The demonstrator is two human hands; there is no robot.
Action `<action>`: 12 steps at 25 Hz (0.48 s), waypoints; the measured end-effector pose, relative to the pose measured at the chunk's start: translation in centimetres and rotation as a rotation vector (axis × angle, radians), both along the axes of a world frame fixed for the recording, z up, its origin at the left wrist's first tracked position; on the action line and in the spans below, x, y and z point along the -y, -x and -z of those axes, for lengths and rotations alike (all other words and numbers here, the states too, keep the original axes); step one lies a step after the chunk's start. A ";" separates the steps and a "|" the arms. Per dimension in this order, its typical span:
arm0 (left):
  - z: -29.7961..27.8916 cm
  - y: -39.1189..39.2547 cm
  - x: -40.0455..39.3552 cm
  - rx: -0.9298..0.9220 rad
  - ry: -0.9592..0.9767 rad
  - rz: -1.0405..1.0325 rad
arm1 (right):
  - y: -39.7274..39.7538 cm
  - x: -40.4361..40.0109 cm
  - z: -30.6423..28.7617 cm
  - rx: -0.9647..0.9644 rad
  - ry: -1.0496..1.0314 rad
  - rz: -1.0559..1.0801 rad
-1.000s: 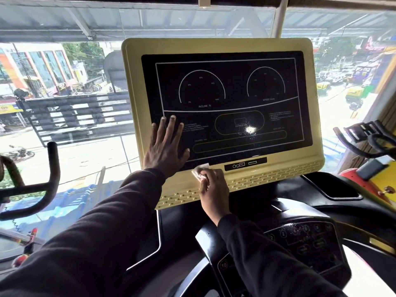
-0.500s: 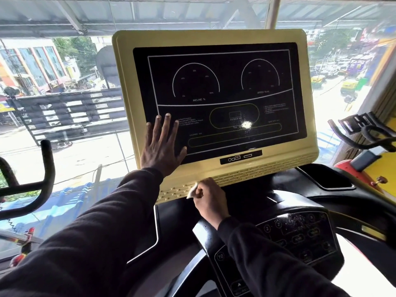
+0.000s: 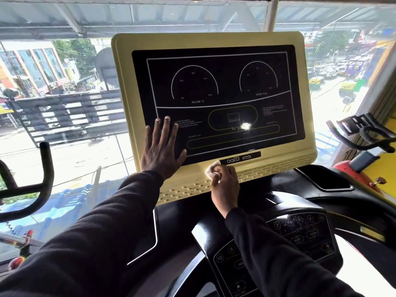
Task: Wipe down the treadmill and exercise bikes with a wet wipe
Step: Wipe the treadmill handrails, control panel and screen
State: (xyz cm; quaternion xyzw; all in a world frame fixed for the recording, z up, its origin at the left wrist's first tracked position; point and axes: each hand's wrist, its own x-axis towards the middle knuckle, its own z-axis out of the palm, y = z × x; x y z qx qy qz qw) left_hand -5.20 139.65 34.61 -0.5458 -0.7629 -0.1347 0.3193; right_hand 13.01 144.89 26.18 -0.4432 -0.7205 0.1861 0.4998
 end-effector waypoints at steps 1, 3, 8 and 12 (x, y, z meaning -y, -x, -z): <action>0.0 0.0 0.0 -0.003 0.003 -0.002 | 0.2 0.6 0.1 0.071 -0.094 -0.085; 0.0 -0.1 0.0 -0.008 0.006 -0.003 | 0.3 1.0 0.7 0.207 -0.294 -0.247; 0.1 -0.2 0.0 -0.010 -0.002 -0.006 | 1.3 -0.6 -1.9 -0.031 -0.025 -0.054; 0.2 -0.1 -0.1 -0.017 0.007 -0.015 | 1.3 -0.8 -2.8 0.120 -0.220 -0.276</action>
